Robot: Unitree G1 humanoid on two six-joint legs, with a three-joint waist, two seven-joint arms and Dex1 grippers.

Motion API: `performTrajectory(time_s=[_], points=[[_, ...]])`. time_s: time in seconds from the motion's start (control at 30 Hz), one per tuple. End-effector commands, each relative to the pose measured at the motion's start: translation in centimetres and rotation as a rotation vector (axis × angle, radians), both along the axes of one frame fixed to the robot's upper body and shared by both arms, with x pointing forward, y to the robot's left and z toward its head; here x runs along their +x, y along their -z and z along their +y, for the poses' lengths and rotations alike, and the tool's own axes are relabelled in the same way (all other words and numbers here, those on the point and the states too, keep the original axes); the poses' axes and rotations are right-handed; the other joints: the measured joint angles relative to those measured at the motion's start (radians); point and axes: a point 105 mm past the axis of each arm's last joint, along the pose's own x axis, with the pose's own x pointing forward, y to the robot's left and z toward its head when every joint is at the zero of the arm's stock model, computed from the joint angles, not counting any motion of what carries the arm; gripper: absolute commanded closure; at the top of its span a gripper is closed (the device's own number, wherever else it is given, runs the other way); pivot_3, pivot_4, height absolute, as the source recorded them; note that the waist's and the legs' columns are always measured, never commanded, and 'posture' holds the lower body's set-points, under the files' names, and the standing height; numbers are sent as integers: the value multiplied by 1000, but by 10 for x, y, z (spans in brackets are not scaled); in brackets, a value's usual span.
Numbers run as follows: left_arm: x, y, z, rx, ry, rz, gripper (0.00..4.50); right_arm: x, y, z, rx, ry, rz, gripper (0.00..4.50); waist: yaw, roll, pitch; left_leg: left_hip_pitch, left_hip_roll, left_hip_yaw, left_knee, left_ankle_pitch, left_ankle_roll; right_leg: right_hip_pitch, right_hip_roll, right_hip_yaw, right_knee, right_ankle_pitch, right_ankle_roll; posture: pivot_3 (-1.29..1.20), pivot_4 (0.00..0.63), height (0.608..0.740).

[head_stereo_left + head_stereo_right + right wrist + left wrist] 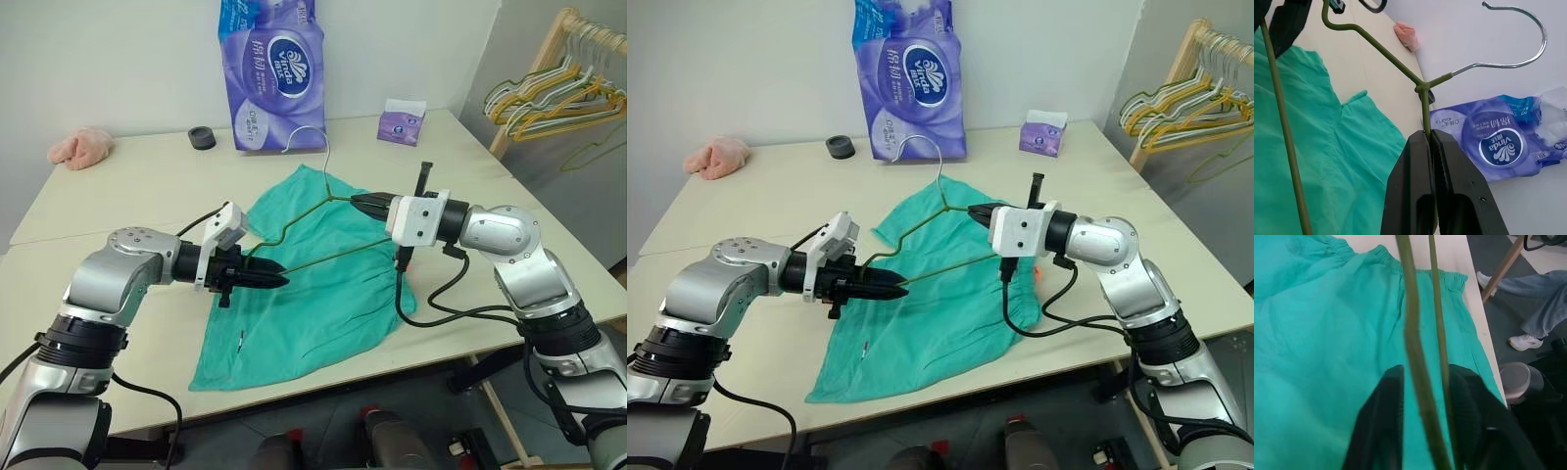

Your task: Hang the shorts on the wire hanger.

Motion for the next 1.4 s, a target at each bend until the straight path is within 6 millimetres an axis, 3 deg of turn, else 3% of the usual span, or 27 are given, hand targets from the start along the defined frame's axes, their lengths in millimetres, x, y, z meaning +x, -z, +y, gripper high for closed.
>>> performTrajectory(time_s=[0.03, 0.23, 0.33, 0.5, 0.7, 0.87, 1.2, 1.3, 1.4], points=[[-2, -9, -2, -6, 23, -35, 4456, -8, -12, 1, 15, -24, -20, 4500, 0, 0, 0, 0, 0, 0, 0, 0, 0, 0, 0, 0, 0, 0, 0, -199, 107, 740], [-2, -9, -1, 0, 13, -40, 4456, -16, 2, 2, -39, -52, 32, 4500, 1, 0, 0, 0, 0, 0, 0, 0, 0, 0, 0, 0, 0, 0, 0, -195, 105, 740], [0, -6, 0, 17, -2, -56, 4500, -16, 2, 0, -32, -38, 57, 3787, 1, 0, 0, 0, 0, 0, 0, 0, 0, 0, 0, 0, 0, 0, 0, -195, 103, 740], [3, -2, 0, 63, -19, -109, 4500, -16, -6, -12, 79, 48, 266, 2099, 1, 0, 0, 0, 0, 0, 0, 0, 0, 0, 0, 0, 0, 0, 0, -193, 101, 740], [5, -4, 1, 121, -7, -209, 4500, -19, -12, -54, 125, 200, 509, 7, 6, 0, 0, 0, 0, -1, 0, 0, 0, 0, -2, -1, 0, 0, 0, -202, 104, 740], [6, -13, -3, 156, 36, -289, 4500, -27, 15, -73, 37, 276, 703, 7, 2, 0, 0, 0, 0, 0, 0, 0, 1, 0, -1, -1, -1, -1, 0, -208, 101, 740], [0, -11, -5, 245, 124, -355, 4500, -13, 55, -55, -157, 211, 807, 7, -2, 1, 1, 0, 1, 1, -1, -1, 1, -1, 1, 0, -1, -4, 4, -190, 95, 740], [-1, -11, -4, 258, 129, -364, 4500, -14, 57, -51, -158, 185, 850, 541, 1, 1, 1, 0, 1, 1, -1, -1, 1, -1, 0, 0, -1, -3, 4, -183, 96, 740], [-2, -10, -4, 258, 129, -367, 4500, -14, 60, -49, -157, 175, 888, 1537, 2, 1, 1, 0, 1, 1, 0, -1, 1, -1, 0, 0, -1, -3, 4, -177, 98, 740]])
